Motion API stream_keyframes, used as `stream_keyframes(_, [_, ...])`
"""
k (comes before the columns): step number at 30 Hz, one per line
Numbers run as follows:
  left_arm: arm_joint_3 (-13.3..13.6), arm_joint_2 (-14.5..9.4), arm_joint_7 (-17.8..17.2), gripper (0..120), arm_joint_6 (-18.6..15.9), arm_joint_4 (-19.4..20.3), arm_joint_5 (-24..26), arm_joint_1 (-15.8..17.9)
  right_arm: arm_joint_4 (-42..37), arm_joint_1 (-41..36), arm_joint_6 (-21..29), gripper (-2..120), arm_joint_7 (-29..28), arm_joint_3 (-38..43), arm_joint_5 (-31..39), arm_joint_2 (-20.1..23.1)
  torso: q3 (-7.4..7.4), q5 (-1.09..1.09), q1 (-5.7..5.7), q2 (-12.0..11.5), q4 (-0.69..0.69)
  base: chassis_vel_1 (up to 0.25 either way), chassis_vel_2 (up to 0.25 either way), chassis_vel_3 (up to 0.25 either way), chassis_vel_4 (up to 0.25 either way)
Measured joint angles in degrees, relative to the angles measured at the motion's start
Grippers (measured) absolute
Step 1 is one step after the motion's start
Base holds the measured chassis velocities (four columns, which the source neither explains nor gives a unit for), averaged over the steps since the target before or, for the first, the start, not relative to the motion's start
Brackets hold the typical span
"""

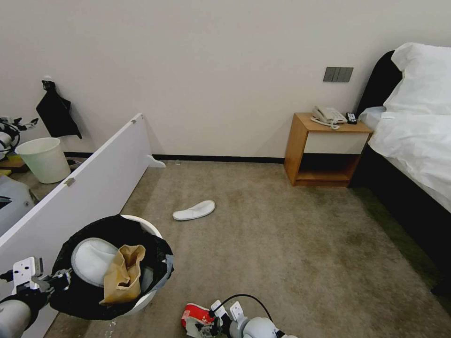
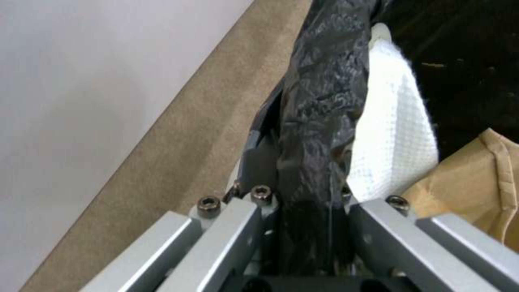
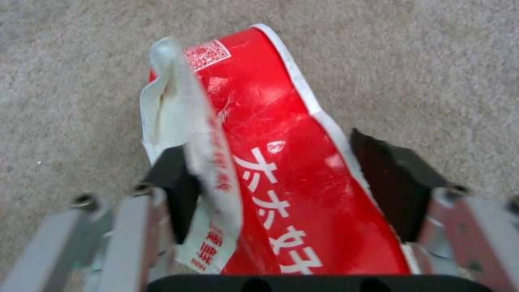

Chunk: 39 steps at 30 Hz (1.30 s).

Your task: Pick up the trash bin, then pick up the garbage from the floor and place it into the trash bin.

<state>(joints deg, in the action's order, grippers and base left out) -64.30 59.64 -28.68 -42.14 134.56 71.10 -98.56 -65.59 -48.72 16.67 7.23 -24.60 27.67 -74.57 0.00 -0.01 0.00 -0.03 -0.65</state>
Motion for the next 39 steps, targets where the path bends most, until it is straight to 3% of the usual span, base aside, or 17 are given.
stream_keyframes(2, [0.1, 0.1, 0.0, 2, 0.0, -0.1, 0.0, 0.1, 0.2, 0.0, -0.1, 52, 0.1, -0.1, 0.0, 0.0, 0.0, 0.0, 0.0, 0.0, 0.0, 0.0, 0.0, 0.0, 0.0])
stream_keyframes(6, [0.3, 0.1, 0.0, 2, 0.0, -0.1, 0.0, 0.2, 0.2, 0.0, -0.2, 42, 0.1, -0.2, 0.0, 0.1, 0.0, 0.0, 0.0, 0.0, -0.01, 0.0, 0.0, 0.0, 0.0])
stream_keyframes(11, [0.5, 0.1, 0.0, 2, 0.0, -0.1, -0.1, 0.2, -0.3, 0.0, -0.2, 19, 0.1, -0.2, 0.1, 0.2, 0.0, 0.0, 0.0, 0.0, 0.0, 0.0, 0.0, 0.0, 0.0])
stream_keyframes(17, [0.6, 0.1, 0.0, 2, 0.0, 0.0, -0.1, 0.3, -0.8, 0.2, -0.1, 0, 0.2, -0.4, 0.3, 0.4, 0.0, 0.01, 0.0, 0.0, 0.01, 0.0, 0.0, 0.0, 0.0])
stream_keyframes(31, [0.6, -0.1, 0.0, 2, 0.0, -0.3, -0.1, 0.4, -1.8, 0.4, 0.0, 0, 0.2, -0.5, 0.3, 0.9, 0.0, 0.01, 0.0, 0.0, 0.0, 0.0, 0.0, 0.0, 0.0])
stream_keyframes(39, [0.7, -0.1, 0.0, 2, 0.0, -0.4, -0.1, 0.4, -10.2, 0.8, -1.1, 0, 0.0, 2.6, 0.1, 3.1, 0.0, 0.0, 0.0, 0.0, 0.0, 0.0, 0.0, 0.0, 0.0])
